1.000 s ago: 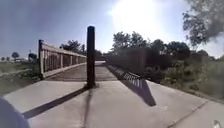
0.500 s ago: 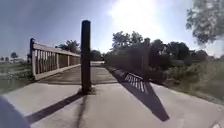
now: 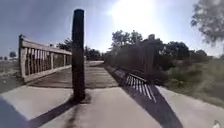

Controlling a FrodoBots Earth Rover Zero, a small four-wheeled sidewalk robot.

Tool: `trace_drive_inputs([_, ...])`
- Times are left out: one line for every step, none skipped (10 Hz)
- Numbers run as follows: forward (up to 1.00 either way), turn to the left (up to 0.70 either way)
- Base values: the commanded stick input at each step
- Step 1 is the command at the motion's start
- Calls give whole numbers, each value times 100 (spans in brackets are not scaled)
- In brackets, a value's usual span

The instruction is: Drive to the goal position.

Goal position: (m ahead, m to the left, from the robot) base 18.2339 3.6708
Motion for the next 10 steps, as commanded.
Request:
trace_drive_inputs([70,0])
trace_drive_inputs([70,0])
trace_drive_inputs([70,0])
trace_drive_inputs([70,0])
trace_drive_inputs([70,0])
trace_drive_inputs([70,0])
trace_drive_inputs([70,0])
trace_drive_inputs([70,0])
trace_drive_inputs([70,0])
trace_drive_inputs([70,0])
